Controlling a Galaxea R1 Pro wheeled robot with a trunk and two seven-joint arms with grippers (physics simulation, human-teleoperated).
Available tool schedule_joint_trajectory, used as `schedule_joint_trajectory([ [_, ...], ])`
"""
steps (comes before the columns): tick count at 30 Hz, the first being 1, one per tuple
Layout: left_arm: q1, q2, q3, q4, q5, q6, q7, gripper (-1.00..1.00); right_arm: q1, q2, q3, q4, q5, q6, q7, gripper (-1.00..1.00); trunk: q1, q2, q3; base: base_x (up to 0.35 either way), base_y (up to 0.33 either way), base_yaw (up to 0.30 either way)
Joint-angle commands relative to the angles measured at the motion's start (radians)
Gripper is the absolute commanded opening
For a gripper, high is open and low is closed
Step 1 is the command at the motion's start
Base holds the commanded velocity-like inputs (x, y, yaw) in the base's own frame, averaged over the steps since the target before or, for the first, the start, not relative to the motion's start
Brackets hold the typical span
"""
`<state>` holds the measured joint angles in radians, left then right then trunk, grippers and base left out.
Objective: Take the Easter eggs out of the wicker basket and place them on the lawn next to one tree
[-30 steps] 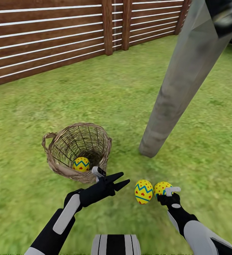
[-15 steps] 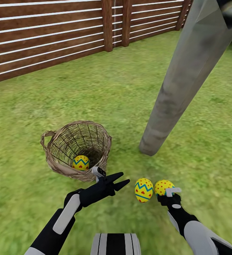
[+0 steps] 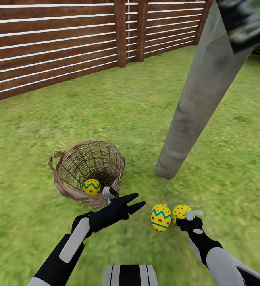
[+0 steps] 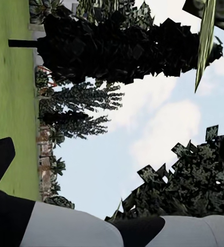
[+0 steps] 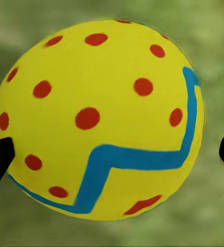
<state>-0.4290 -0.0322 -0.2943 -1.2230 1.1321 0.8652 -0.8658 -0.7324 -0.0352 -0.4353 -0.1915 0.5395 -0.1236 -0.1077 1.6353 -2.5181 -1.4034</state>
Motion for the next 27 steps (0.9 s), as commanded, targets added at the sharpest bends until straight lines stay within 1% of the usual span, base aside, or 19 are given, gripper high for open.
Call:
schedule_joint_trajectory([
  [1,0.0,0.0,0.0,0.0,0.003,0.005,-0.001,1.0,-0.001,-0.001,-0.01,0.0,0.01,-0.006,-0.002,1.0,-0.001,0.0,0.003,0.0,0.0,0.0],
  [4,0.0,0.0,0.0,0.0,0.004,0.005,-0.001,1.0,-0.001,-0.005,-0.012,-0.008,0.008,-0.005,-0.004,1.0,-0.002,0.001,0.015,0.0,0.0,0.0],
  [6,0.0,0.0,0.0,0.0,0.005,0.005,-0.001,1.0,-0.001,-0.006,-0.014,-0.042,-0.011,0.003,-0.003,1.0,-0.003,0.001,0.023,0.0,0.0,0.0],
  [7,0.0,0.0,0.0,0.001,0.005,0.005,-0.001,1.0,-0.001,-0.006,-0.014,-0.059,-0.034,0.033,-0.002,1.0,-0.003,0.001,0.027,0.0,0.0,0.0],
  [8,0.0,0.0,0.0,0.002,0.006,0.005,-0.001,1.0,-0.001,-0.006,-0.013,-0.087,-0.058,0.085,0.001,1.0,-0.004,0.002,0.03,0.0,0.0,0.0],
  [9,0.0,0.0,0.0,0.009,0.005,0.005,-0.001,1.0,-0.001,-0.006,-0.013,-0.131,-0.072,0.159,0.004,1.0,-0.004,0.002,0.034,0.0,0.0,0.0],
  [11,0.0,0.0,0.0,0.022,0.004,0.004,-0.001,1.0,-0.001,-0.006,-0.013,-0.215,-0.079,0.286,0.015,1.0,-0.005,0.002,0.042,0.0,0.0,0.0],
  [12,0.0,0.0,0.0,0.026,0.003,0.002,-0.001,1.0,-0.001,-0.006,-0.013,-0.275,-0.081,0.37,0.046,1.0,-0.006,0.003,0.046,0.0,0.0,0.0],
  [14,0.0,0.0,0.0,0.028,0.003,-0.011,0.0,1.0,-0.001,-0.008,-0.013,-0.375,-0.082,0.529,0.149,1.0,-0.006,0.003,0.054,0.0,0.0,0.0],
  [15,0.0,0.0,-0.001,0.028,0.003,-0.014,0.0,1.0,-0.001,-0.01,-0.013,-0.43,-0.082,0.622,0.216,1.0,-0.007,0.003,0.058,0.0,0.0,0.0],
  [16,0.0,0.0,-0.001,0.022,0.003,-0.014,0.001,1.0,-0.001,-0.012,-0.012,-0.5,-0.082,0.716,0.301,1.0,-0.007,0.004,0.061,0.0,0.0,0.0],
  [17,0.0,0.0,-0.002,0.019,0.002,-0.014,0.001,1.0,-0.001,-0.013,-0.011,-0.554,-0.083,0.774,0.382,1.0,-0.008,0.004,0.065,0.0,0.0,0.0],
  [18,0.0,0.0,-0.002,0.017,0.002,-0.013,0.008,1.0,-0.001,-0.014,-0.011,-0.583,-0.082,0.802,0.435,1.0,-0.008,0.004,0.069,0.0,0.0,0.0],
  [19,0.0,0.0,-0.001,0.015,0.004,-0.011,0.044,1.0,-0.001,-0.015,-0.011,-0.598,-0.081,0.822,0.47,1.0,-0.009,0.004,0.073,-0.032,0.0,0.0],
  [20,0.0,0.0,0.0,0.01,0.009,-0.008,0.096,1.0,-0.001,-0.015,-0.011,-0.605,-0.081,0.833,0.488,1.0,-0.009,0.004,0.077,-0.206,0.0,0.0],
  [21,0.0,-0.001,0.0,0.001,0.012,-0.007,0.129,1.0,-0.001,-0.016,-0.012,-0.608,-0.081,0.838,0.499,1.0,-0.01,0.005,0.081,-0.299,0.0,0.0],
  [23,0.0,-0.004,0.0,-0.003,0.014,-0.007,0.141,1.0,-0.001,-0.022,-0.012,-0.61,-0.082,0.841,0.502,1.0,-0.01,0.005,0.088,-0.327,0.0,0.0],
  [25,0.0,-0.011,0.0,-0.003,0.013,-0.008,0.144,1.0,-0.001,-0.026,-0.013,-0.611,-0.085,0.842,0.504,1.0,-0.011,0.006,0.096,-0.336,0.021,0.0],
  [27,0.0,-0.013,0.0,-0.003,0.012,-0.008,0.145,1.0,-0.001,-0.028,-0.013,-0.611,-0.085,0.843,0.507,1.0,-0.012,0.006,0.104,-0.203,0.037,0.0],
])
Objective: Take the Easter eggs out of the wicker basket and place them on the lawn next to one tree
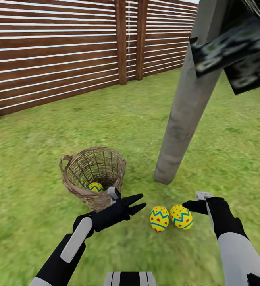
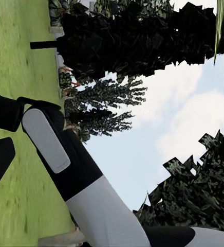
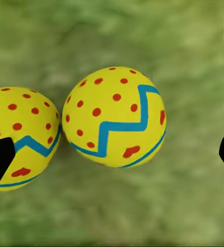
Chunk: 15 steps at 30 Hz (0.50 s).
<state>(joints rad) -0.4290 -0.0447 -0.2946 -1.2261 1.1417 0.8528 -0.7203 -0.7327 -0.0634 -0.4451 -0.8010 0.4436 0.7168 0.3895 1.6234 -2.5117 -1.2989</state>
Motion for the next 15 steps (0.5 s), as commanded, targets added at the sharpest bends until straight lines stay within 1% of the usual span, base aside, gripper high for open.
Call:
schedule_joint_trajectory([
  [1,-0.001,0.0,0.0,0.0,0.003,0.005,-0.001,1.0,-0.001,0.0,-0.003,-0.001,0.011,0.003,0.02,1.0,-0.001,0.0,0.003,-0.064,0.01,0.0],
  [2,-0.001,0.0,0.0,0.0,0.003,0.005,-0.001,1.0,-0.001,-0.002,-0.003,-0.001,0.014,0.003,0.06,1.0,-0.001,0.0,0.007,-0.017,0.003,0.0],
  [3,-0.001,0.0,0.0,0.0,0.003,0.005,-0.001,1.0,-0.001,-0.008,-0.003,-0.001,0.015,0.003,0.082,1.0,-0.002,0.0,0.011,-0.009,0.001,0.0],
  [5,-0.001,0.0,0.0,0.0,0.003,0.005,-0.001,1.0,-0.001,-0.028,-0.003,-0.001,0.012,0.008,0.122,1.0,-0.003,0.001,0.019,-0.003,0.0,0.0],
  [6,-0.001,0.0,0.0,0.0,0.003,0.005,-0.001,1.0,-0.001,-0.035,-0.003,-0.001,0.013,0.034,0.147,1.0,-0.003,0.001,0.023,0.0,0.0,0.0],
  [7,-0.001,0.0,0.0,0.0,0.003,0.005,-0.001,1.0,-0.001,-0.045,-0.002,-0.001,0.016,0.09,0.185,1.0,-0.004,0.001,0.026,0.0,0.0,0.0],
  [9,-0.001,0.0,0.0,0.0,0.003,0.005,-0.001,1.0,-0.001,-0.055,-0.002,-0.001,0.016,0.113,0.224,1.0,-0.004,0.002,0.034,0.0,0.0,0.0],
  [11,-0.001,0.0,0.001,0.001,0.004,0.002,-0.001,1.0,-0.001,-0.058,-0.001,-0.001,0.017,0.118,0.243,1.0,-0.005,0.002,0.038,0.0,0.0,0.0],
  [15,-0.001,0.002,0.002,0.012,0.006,-0.002,-0.004,1.0,-0.001,-0.059,-0.001,0.0,0.016,0.119,0.249,1.0,-0.005,0.002,0.038,0.0,0.0,0.0],
])
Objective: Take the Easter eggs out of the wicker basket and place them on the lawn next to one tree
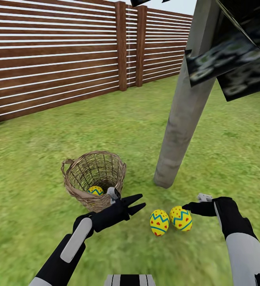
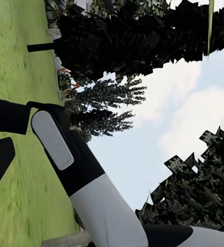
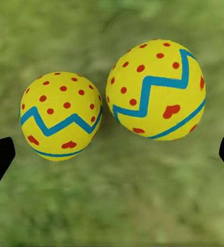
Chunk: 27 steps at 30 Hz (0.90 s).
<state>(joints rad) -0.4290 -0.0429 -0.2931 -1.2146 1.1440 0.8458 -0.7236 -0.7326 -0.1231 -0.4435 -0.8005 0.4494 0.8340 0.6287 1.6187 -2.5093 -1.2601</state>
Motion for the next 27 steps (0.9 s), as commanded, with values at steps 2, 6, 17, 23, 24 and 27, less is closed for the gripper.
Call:
schedule_joint_trajectory([
  [2,-0.001,0.0,0.0,0.001,0.003,0.004,-0.002,1.0,-0.001,0.001,-0.003,0.0,0.01,0.002,0.01,1.0,0.0,0.0,-0.001,0.0,0.0,0.0],
  [6,-0.001,-0.002,0.0,-0.005,0.003,0.005,0.001,1.0,-0.001,0.0,-0.003,-0.001,0.009,0.002,0.011,1.0,0.0,0.0,-0.001,-0.131,0.209,0.0],
  [17,-0.001,-0.002,0.0,-0.001,0.005,0.003,-0.004,1.0,-0.001,-0.002,-0.003,-0.001,0.01,0.002,0.036,1.0,-0.001,0.0,0.003,-0.131,0.192,0.0],
  [23,-0.001,-0.003,0.0,-0.007,0.003,0.009,0.004,1.0,-0.001,-0.007,-0.004,-0.003,0.009,0.002,0.038,1.0,-0.003,0.001,0.026,-0.001,0.002,0.0],
  [24,-0.001,-0.002,0.0,-0.009,0.003,0.01,0.004,1.0,-0.001,-0.006,-0.004,-0.01,0.009,0.003,0.038,1.0,-0.004,0.002,0.03,0.0,0.0,0.0],
  [27,-0.001,0.002,0.005,-0.01,0.003,0.016,0.004,1.0,-0.001,0.002,-0.003,-0.04,0.008,0.009,0.059,1.0,-0.005,0.002,0.042,0.0,0.0,0.001],
])
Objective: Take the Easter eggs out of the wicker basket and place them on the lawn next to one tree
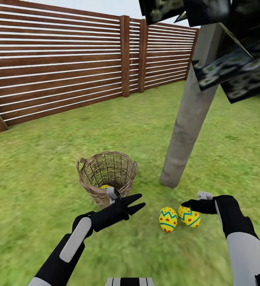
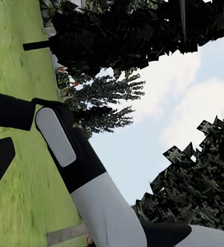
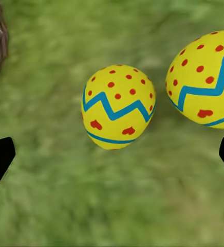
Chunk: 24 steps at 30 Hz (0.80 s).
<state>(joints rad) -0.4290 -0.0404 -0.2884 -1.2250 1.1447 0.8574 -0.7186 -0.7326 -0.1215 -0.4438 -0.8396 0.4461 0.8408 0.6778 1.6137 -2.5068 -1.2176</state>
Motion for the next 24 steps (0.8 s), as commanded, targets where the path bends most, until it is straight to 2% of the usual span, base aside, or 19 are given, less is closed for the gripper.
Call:
schedule_joint_trajectory([
  [1,-0.001,0.003,0.003,-0.001,0.003,0.007,-0.001,1.0,-0.001,0.001,-0.003,-0.003,0.011,0.002,0.014,1.0,-0.001,0.0,0.003,0.0,0.0,0.061],
  [4,-0.001,0.01,0.025,-0.002,0.004,0.011,-0.002,1.0,-0.001,0.002,-0.002,-0.004,0.011,0.007,0.017,1.0,-0.002,0.001,0.015,0.0,0.0,0.239],
  [7,-0.001,0.015,0.075,-0.01,0.006,0.013,-0.004,1.0,-0.001,0.015,0.0,-0.031,0.011,0.037,0.013,1.0,-0.003,0.001,0.025,0.0,0.0,0.289],
  [8,-0.001,0.016,0.086,-0.011,0.006,0.014,-0.004,1.0,-0.001,0.032,0.0,-0.06,0.011,0.046,0.011,1.0,-0.004,0.002,0.028,0.0,0.0,0.29],
  [10,-0.001,0.016,0.097,-0.013,0.005,0.014,-0.004,1.0,-0.002,0.085,0.0,-0.176,0.011,0.055,0.006,1.0,-0.005,0.002,0.035,0.0,0.0,0.291],
  [13,-0.001,0.05,0.107,-0.013,0.005,0.014,-0.005,1.0,-0.002,0.168,0.001,-0.282,0.011,0.056,0.002,1.0,-0.006,0.003,0.045,0.0,0.0,0.291],
  [14,-0.001,0.057,0.124,-0.013,0.006,0.014,-0.005,1.0,-0.002,0.204,0.002,-0.321,0.012,0.056,-0.003,1.0,-0.006,0.003,0.048,0.0,0.0,0.291],
  [15,-0.001,0.06,0.14,-0.013,0.005,0.014,-0.005,1.0,-0.002,0.223,0.002,-0.358,0.011,0.057,-0.009,1.0,-0.007,0.003,0.052,0.0,0.0,0.291],
  [18,-0.001,0.063,0.152,-0.011,0.004,0.012,-0.005,1.0,-0.002,0.234,0.002,-0.416,0.014,0.055,-0.026,1.0,-0.008,0.004,0.062,0.0,0.0,0.291],
  [21,-0.001,0.066,0.169,-0.007,0.002,0.008,-0.005,1.0,-0.002,0.236,0.005,-0.416,0.013,0.045,-0.091,1.0,-0.009,0.004,0.07,0.0,0.0,0.291],
  [24,-0.001,0.065,0.187,-0.004,0.003,-0.001,-0.01,1.0,-0.002,0.236,0.005,-0.418,0.013,0.042,-0.11,1.0,-0.009,0.004,0.07,0.0,0.0,0.291],
])
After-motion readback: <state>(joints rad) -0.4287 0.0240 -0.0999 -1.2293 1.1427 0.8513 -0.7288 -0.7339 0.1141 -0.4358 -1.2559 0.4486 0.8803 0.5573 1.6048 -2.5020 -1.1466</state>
